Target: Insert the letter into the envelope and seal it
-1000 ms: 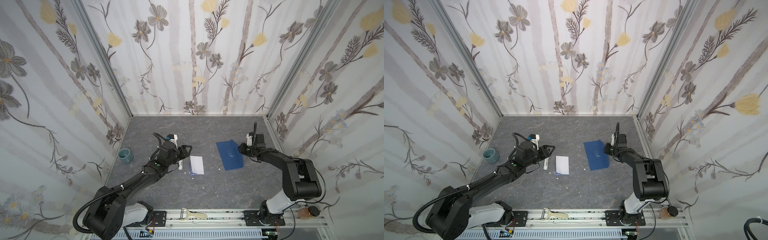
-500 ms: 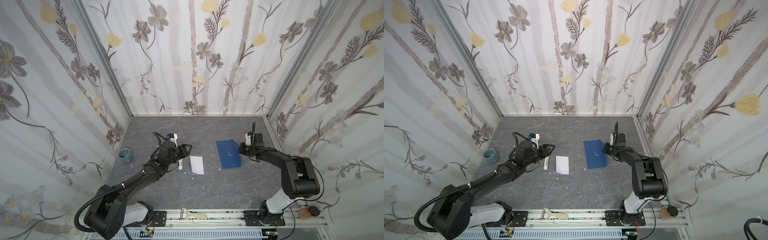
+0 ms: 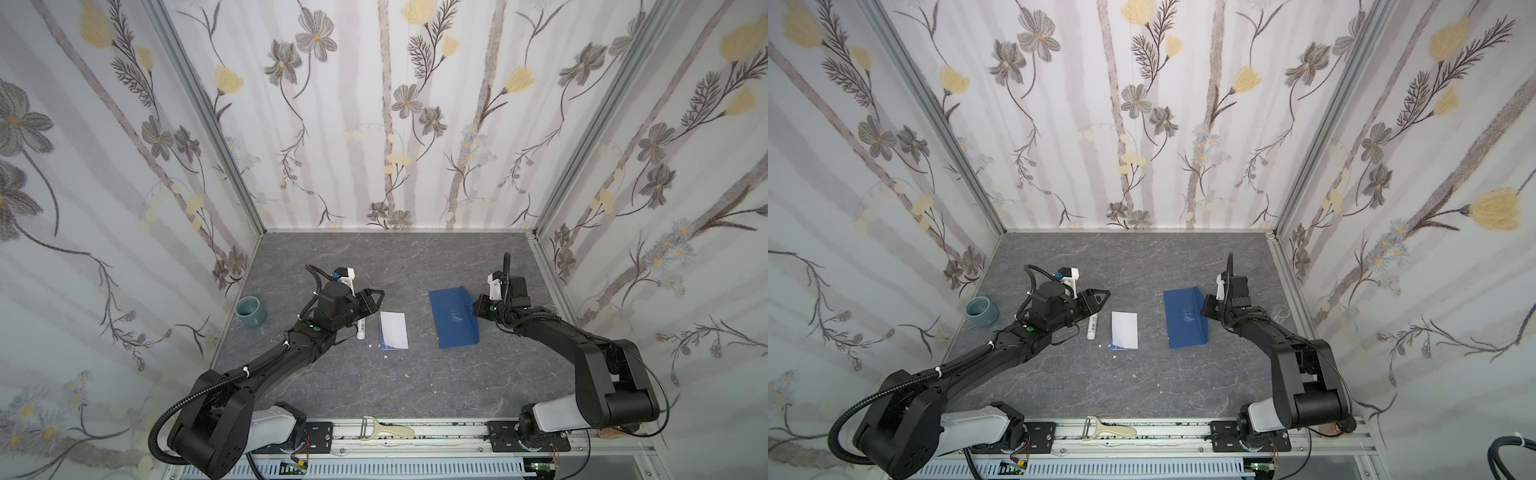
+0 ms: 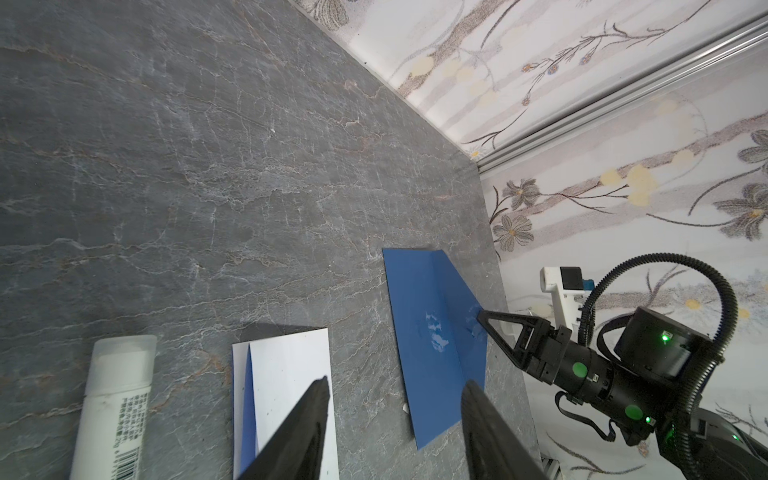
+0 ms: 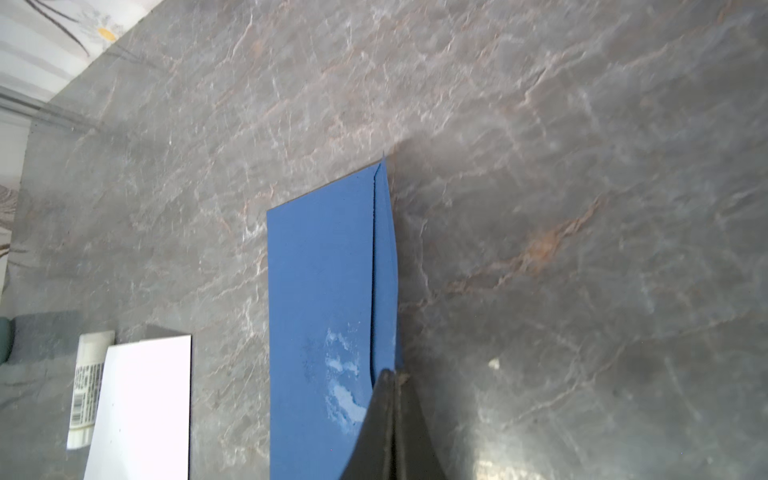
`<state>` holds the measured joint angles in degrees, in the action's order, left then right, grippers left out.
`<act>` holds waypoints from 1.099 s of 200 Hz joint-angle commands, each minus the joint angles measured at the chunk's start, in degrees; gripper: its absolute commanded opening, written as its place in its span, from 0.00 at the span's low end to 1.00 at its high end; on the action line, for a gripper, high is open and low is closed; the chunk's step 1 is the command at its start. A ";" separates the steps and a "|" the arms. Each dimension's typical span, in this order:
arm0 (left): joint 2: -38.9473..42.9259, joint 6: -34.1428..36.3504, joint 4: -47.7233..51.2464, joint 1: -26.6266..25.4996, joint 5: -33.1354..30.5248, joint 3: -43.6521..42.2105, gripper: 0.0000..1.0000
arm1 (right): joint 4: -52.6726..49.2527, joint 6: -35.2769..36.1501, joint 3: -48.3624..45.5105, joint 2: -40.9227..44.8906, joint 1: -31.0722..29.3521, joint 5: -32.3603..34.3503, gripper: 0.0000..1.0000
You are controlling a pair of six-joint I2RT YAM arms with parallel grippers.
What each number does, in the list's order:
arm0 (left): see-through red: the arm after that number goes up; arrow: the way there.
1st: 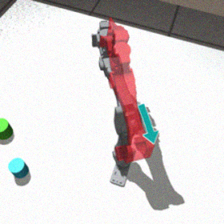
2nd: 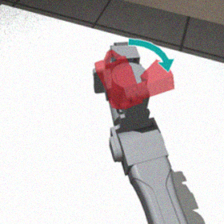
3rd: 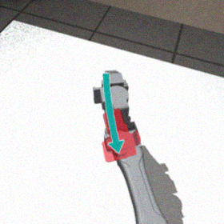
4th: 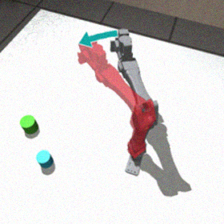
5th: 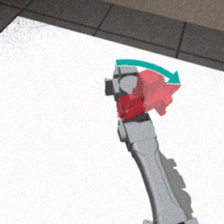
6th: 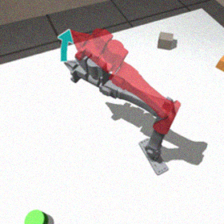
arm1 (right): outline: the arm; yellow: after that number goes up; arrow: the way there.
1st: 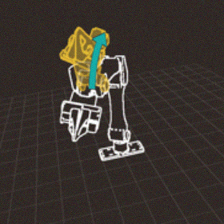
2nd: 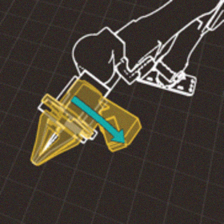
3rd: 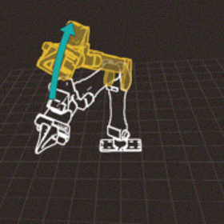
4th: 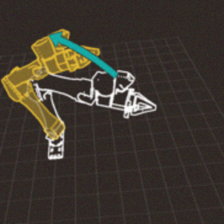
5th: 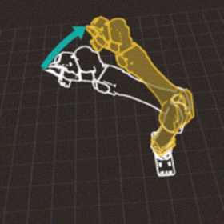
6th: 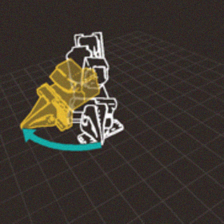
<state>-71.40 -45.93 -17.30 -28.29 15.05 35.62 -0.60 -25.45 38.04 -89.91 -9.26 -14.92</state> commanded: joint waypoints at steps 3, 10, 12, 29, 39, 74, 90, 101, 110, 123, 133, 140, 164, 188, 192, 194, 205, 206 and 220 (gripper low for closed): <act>0.25 -0.54 -2.80 0.17 0.28 -0.39 0.52 | 3.15 -4.71 -3.49 4.00 -2.12 -0.31 0.00; 0.36 -0.50 -2.83 0.17 0.48 -0.60 0.53 | 4.10 -6.23 -5.05 5.60 -3.04 -0.03 0.00; 0.31 -0.48 -2.83 0.17 0.50 -0.67 0.53 | 4.24 -6.43 -5.15 5.74 -3.13 0.02 0.00; 0.56 -0.49 -2.91 0.17 0.77 -1.21 0.52 | 5.84 -9.30 -8.18 9.21 -4.93 1.12 0.00; 0.64 -0.39 -2.92 0.17 0.93 -1.55 0.52 | 6.40 -11.07 -9.78 11.33 -5.93 2.44 0.00; 1.08 -0.09 -3.00 0.16 0.80 -2.43 0.52 | 10.58 -17.83 -15.23 16.88 -9.89 5.85 0.00; 1.08 -0.08 -3.18 0.17 1.00 -2.61 0.52 | 11.26 -20.19 -16.77 18.71 -10.90 7.40 0.00; 1.09 -0.03 -3.18 0.16 1.08 -2.57 0.52 | 11.91 -21.51 -17.69 19.61 -11.59 7.94 0.00; 1.02 -0.06 -3.27 0.16 1.22 -2.66 0.52 | 12.30 -22.36 -18.26 20.09 -12.27 8.44 0.00; 1.00 -0.06 -3.40 0.17 1.18 -2.74 0.52 | 12.81 -23.11 -18.64 20.21 -13.02 8.78 0.00; 0.91 -0.18 -3.53 0.12 1.17 -2.88 0.52 | 13.12 -23.73 -18.76 19.99 -13.65 9.24 0.00; 0.89 -0.20 -3.63 0.19 1.29 -2.92 0.52 | 13.48 -24.14 -18.72 19.63 -14.13 9.45 0.00; 0.90 -0.30 -3.79 0.17 1.42 -3.10 0.52 | 15.26 -25.24 -18.34 17.56 -15.81 9.58 0.00; 1.05 -0.35 -3.97 0.17 1.47 -3.27 0.52 | 16.53 -25.99 -17.61 15.20 -17.38 9.91 0.00; 0.95 -0.31 -3.97 0.16 1.41 -3.27 0.52 | 16.87 -26.11 -17.50 14.77 -17.68 9.83 0.00; 1.01 -0.30 -3.97 0.15 1.44 -3.34 0.52 | 17.00 -26.13 -17.48 14.61 -17.78 9.82 0.00; 0.95 -0.26 -3.97 0.15 1.45 -3.32 0.52 | 17.71 -26.31 -17.18 13.54 -18.57 9.99 0.00; 0.93 -0.23 -3.97 0.16 1.46 -3.29 0.52 | 17.77 -26.36 -17.15 13.45 -18.63 9.99 0.00; 0.74 -0.13 -4.00 0.16 1.38 -3.27 0.52 | 18.06 -26.49 -16.70 12.20 -19.40 10.19 0.00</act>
<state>-70.54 -46.33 -19.22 -28.25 16.34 32.38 13.50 -50.50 20.36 -76.03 -27.59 -6.02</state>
